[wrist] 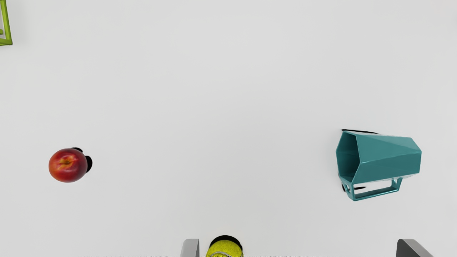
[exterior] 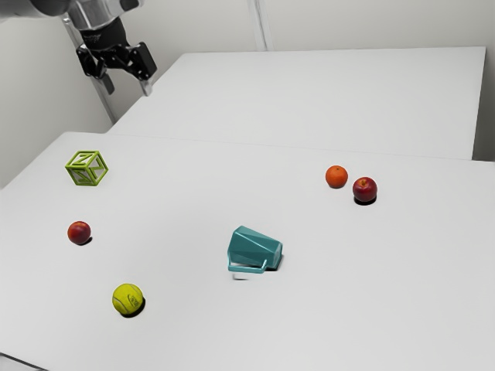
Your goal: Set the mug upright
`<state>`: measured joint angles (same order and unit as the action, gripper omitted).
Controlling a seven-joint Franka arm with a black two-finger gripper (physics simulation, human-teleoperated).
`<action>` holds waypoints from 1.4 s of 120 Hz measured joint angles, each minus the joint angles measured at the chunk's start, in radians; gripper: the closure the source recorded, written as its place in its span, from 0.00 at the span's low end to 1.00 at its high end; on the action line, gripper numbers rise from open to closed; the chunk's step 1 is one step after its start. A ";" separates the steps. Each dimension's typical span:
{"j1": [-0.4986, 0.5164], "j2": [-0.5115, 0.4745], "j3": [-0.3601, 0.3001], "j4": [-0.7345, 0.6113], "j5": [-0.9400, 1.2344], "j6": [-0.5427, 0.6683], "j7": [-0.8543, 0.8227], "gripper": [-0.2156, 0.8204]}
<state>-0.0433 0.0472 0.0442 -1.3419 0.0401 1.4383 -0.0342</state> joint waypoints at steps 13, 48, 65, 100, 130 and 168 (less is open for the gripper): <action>-0.004 -0.016 0.001 -0.023 -0.045 -0.014 0.004 0.21; -0.023 -0.001 0.124 -0.519 -0.589 0.236 0.121 0.21; 0.026 0.051 0.135 -0.699 -0.852 0.344 0.254 0.21; 0.150 0.141 0.012 -0.828 -1.043 0.412 0.546 0.21; 0.151 0.143 -0.043 -0.878 -1.193 0.434 0.723 0.21; 0.149 0.181 -0.098 -0.887 -1.345 0.480 0.865 0.22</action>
<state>0.1062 0.2282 -0.0538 -2.2292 -1.3047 1.9187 0.8306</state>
